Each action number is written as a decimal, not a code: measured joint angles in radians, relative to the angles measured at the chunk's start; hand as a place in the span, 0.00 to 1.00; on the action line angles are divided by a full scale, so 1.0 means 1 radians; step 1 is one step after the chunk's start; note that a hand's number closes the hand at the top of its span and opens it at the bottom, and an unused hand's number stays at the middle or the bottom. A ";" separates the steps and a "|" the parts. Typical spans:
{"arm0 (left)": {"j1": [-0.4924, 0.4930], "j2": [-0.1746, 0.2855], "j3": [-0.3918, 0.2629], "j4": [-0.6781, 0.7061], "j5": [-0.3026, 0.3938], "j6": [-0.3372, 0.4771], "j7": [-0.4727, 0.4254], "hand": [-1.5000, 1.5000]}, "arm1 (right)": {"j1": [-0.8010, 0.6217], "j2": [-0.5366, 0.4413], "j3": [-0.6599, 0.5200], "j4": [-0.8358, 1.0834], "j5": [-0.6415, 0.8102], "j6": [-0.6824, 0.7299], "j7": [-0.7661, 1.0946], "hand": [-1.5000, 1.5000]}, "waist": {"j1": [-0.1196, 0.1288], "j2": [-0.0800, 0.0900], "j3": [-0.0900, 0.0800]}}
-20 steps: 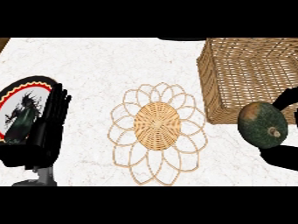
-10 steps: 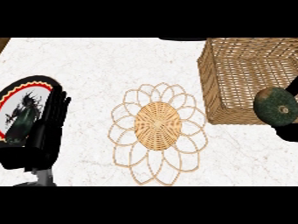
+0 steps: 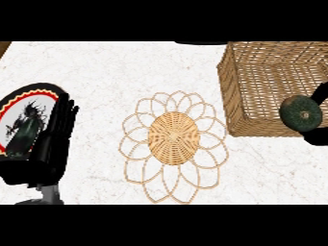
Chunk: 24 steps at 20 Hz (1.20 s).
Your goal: Pick the squash from the placemat and place it in the basket
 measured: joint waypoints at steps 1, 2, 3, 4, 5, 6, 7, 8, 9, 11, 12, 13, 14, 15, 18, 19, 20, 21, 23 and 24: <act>-0.005 -0.005 -0.002 0.005 -0.006 0.002 -0.002 0.50 | -0.009 -0.001 -0.014 0.030 -0.008 -0.003 -0.021 1.00 | 0.000 0.000 0.000; -0.007 -0.011 -0.007 0.006 -0.011 0.005 0.001 0.50 | -0.023 0.010 -0.010 0.057 0.002 -0.014 -0.030 1.00 | 0.000 0.000 0.000; 0.007 -0.007 -0.003 0.002 -0.005 -0.005 -0.006 0.50 | -0.030 0.003 -0.025 0.084 -0.003 -0.017 -0.054 1.00 | 0.000 -0.002 -0.001; -0.001 0.002 0.014 0.008 0.009 -0.018 -0.005 0.50 | -0.026 0.005 -0.028 0.100 0.001 -0.023 -0.069 1.00 | -0.001 -0.003 -0.003; -0.011 0.001 0.016 0.020 0.004 -0.018 -0.011 0.50 | -0.033 0.002 -0.037 0.124 -0.004 -0.020 -0.088 1.00 | -0.002 -0.005 -0.004; -0.016 -0.002 0.017 0.028 0.001 -0.017 -0.012 0.50 | -0.030 0.000 -0.049 0.138 -0.011 -0.021 -0.105 1.00 | -0.003 -0.005 -0.004; -0.024 -0.008 0.014 0.033 -0.005 -0.013 -0.011 0.50 | -0.043 -0.004 -0.062 0.163 -0.019 -0.021 -0.118 1.00 | -0.003 -0.005 -0.004; -0.017 -0.007 0.014 0.024 -0.005 -0.015 -0.009 0.50 | -0.048 -0.004 -0.071 0.185 -0.023 -0.023 -0.132 1.00 | -0.002 -0.005 -0.004; -0.004 -0.007 0.011 0.005 -0.008 -0.017 -0.003 0.50 | -0.059 -0.007 -0.080 0.206 -0.028 -0.020 -0.136 1.00 | -0.001 -0.004 -0.003; -0.015 -0.006 0.021 0.013 -0.004 -0.021 -0.002 0.50 | -0.066 -0.007 -0.102 0.251 -0.028 -0.042 -0.154 1.00 | -0.001 -0.004 -0.003; -0.020 -0.003 0.027 0.010 0.000 -0.022 0.005 0.50 | -0.066 0.001 -0.104 0.255 -0.021 -0.054 -0.145 1.00 | -0.002 -0.005 -0.004; -0.021 -0.008 0.024 0.014 -0.007 -0.017 0.004 0.50 | -0.067 0.004 -0.113 0.269 -0.021 -0.063 -0.145 1.00 | -0.002 -0.005 -0.004; -0.029 -0.014 0.021 0.030 -0.012 -0.016 -0.002 0.50 | -0.078 0.001 -0.119 0.294 -0.024 -0.062 -0.149 0.00 | -0.002 -0.005 -0.004; -0.013 -0.017 0.016 0.015 -0.014 -0.016 -0.004 0.50 | -0.079 -0.003 -0.125 0.319 -0.025 -0.065 -0.164 0.00 | -0.001 -0.005 -0.004; -0.007 -0.019 0.019 0.010 -0.015 -0.019 -0.001 0.50 | -0.094 -0.012 -0.125 0.359 -0.020 -0.062 -0.183 0.00 | -0.002 -0.006 -0.005; -0.006 -0.021 0.017 0.008 -0.016 -0.021 0.001 0.50 | -0.102 -0.011 -0.123 0.372 -0.015 -0.068 -0.189 0.00 | -0.002 -0.006 -0.006; 0.000 -0.018 0.019 -0.002 -0.012 -0.027 0.004 0.50 | -0.116 -0.012 -0.126 0.399 -0.016 -0.075 -0.204 0.00 | -0.001 -0.006 -0.006; -0.018 -0.016 0.027 0.014 -0.011 -0.029 0.004 0.50 | -0.119 -0.011 -0.131 0.412 -0.024 -0.079 -0.222 0.00 | -0.001 -0.006 -0.005; -0.006 -0.019 0.026 0.015 -0.014 -0.033 -0.010 0.50 | -0.138 -0.006 -0.136 0.443 -0.032 -0.092 -0.241 0.00 | -0.001 -0.005 -0.005; -0.013 -0.021 0.029 0.030 -0.013 -0.034 -0.017 0.50 | -0.140 0.001 -0.141 0.451 -0.041 -0.104 -0.260 0.00 | -0.001 -0.005 -0.005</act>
